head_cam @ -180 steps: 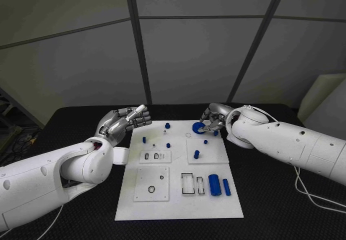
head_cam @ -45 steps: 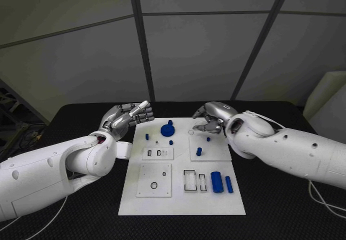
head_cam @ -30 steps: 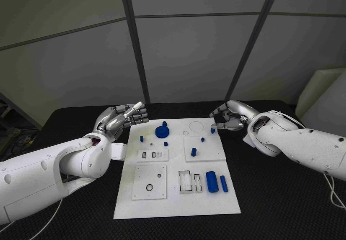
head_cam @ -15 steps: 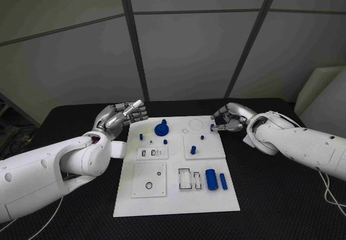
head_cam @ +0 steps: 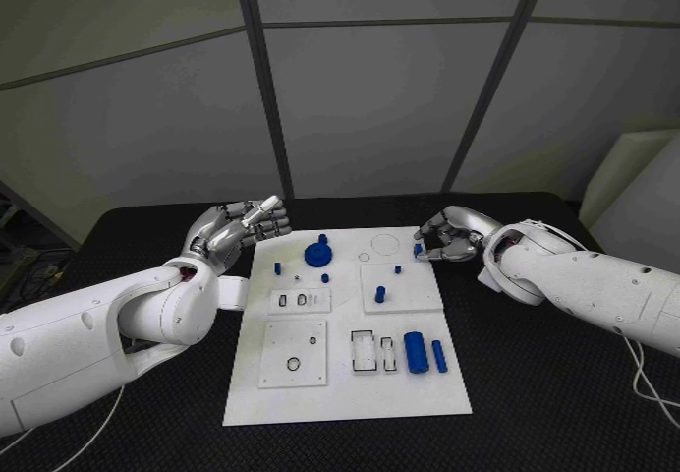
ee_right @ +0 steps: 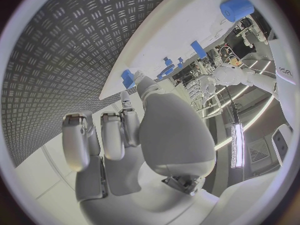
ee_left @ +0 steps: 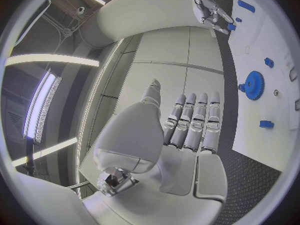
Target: Assemble the parts on the task board
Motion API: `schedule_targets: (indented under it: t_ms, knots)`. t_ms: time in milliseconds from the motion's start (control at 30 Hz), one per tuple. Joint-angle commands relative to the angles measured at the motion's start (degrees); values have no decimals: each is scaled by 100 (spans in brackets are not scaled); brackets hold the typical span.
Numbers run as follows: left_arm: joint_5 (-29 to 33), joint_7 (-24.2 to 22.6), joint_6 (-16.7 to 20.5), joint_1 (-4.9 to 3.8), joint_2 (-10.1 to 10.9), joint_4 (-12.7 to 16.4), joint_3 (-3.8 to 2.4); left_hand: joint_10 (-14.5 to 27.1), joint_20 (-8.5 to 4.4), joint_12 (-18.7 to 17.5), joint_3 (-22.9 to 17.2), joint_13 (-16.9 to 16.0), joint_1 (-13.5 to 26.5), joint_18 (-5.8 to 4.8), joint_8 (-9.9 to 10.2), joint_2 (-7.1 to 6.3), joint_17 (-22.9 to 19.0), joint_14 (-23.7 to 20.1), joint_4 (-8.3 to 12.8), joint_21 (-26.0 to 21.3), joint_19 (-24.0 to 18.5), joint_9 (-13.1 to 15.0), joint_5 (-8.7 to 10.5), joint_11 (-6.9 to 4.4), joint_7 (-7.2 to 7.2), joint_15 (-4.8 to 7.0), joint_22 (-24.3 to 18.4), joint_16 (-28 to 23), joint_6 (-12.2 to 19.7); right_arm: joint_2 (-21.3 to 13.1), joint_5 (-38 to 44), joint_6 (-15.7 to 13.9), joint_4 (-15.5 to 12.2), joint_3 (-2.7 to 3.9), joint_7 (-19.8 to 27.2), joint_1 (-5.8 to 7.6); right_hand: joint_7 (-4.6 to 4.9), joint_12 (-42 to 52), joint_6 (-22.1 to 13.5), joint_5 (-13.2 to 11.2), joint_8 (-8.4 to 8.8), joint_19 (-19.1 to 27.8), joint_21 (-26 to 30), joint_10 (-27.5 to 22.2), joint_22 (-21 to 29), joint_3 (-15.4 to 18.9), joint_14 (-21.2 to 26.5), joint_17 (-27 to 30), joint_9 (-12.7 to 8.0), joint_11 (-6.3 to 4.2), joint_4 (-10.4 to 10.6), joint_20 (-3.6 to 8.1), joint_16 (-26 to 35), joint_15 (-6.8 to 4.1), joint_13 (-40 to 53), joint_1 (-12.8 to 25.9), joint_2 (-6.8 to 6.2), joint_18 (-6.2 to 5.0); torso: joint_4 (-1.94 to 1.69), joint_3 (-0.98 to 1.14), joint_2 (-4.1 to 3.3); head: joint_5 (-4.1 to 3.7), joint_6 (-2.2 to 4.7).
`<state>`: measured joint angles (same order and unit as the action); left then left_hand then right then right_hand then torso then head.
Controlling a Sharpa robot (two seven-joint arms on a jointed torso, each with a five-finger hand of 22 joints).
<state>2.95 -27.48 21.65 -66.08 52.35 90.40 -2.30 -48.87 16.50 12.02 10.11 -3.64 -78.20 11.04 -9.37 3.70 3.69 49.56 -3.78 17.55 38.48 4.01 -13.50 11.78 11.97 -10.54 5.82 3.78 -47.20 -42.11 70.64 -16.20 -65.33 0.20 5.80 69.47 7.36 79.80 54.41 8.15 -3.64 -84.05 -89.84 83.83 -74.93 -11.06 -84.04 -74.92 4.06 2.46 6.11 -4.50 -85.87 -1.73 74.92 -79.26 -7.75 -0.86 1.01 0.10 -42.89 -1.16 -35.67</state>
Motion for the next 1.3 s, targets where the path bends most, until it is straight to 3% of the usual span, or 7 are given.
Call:
schedule_targets:
  t_ms: [33, 300, 1000, 1300]
  knots:
    - [-41, -32, -71, -8, -11, -2, -6, -4, -12, -38, -2, 3, -2, -113, 22, 15, -7, -27, 44, -30, 18, -10, -14, 31, 229, -28, -6, -20, -2, 30, 39, 123, 19, 2, -19, 10, -1, -16, 41, 29, -24, -595, -16, 2, -1507, -5, -388, -601, 1, 6, -26, -18, 8, -2, 624, -18, 30, 86, 5, 3, -2, 7, -4]
    - [-41, -29, -71, -8, -18, -7, -6, -2, -13, -45, 5, 3, 2, -113, 28, 17, -7, -33, 52, -32, 18, -10, -13, 30, 227, -27, -10, -22, -2, 75, 61, 199, 71, 2, -66, 9, -26, 27, 211, 27, -74, -595, -16, 32, -1507, -57, -394, -624, 25, -16, -34, -8, -1, -16, 664, -2, 130, 86, 3, 2, 0, 2, -13]
    - [-41, -29, -75, -8, -18, -10, -6, -2, -13, -45, 5, 3, 2, -113, 28, 17, -7, -33, 52, -32, 18, -10, -13, 30, 227, -27, -10, -22, -2, 157, 158, 234, 181, 3, -253, 8, -50, 73, 356, 34, -96, -595, -16, 63, -1507, -114, -403, -661, 37, -37, -25, 9, -16, -35, 706, 45, 239, 86, 3, 8, 1, 6, -35]
    - [-41, -25, -75, -8, -20, -16, -6, -2, -13, -45, 5, 3, 2, -113, 28, 17, -7, -33, 52, -32, 18, -10, -13, 30, 227, -27, -10, -22, -2, 158, -10, -69, 132, 3, -227, 8, -200, 138, 858, 103, -265, -595, -16, 111, -1507, -255, -413, -701, 157, -160, -67, 84, -32, -127, 766, 40, 461, 86, 1, 10, 2, 4, -43]
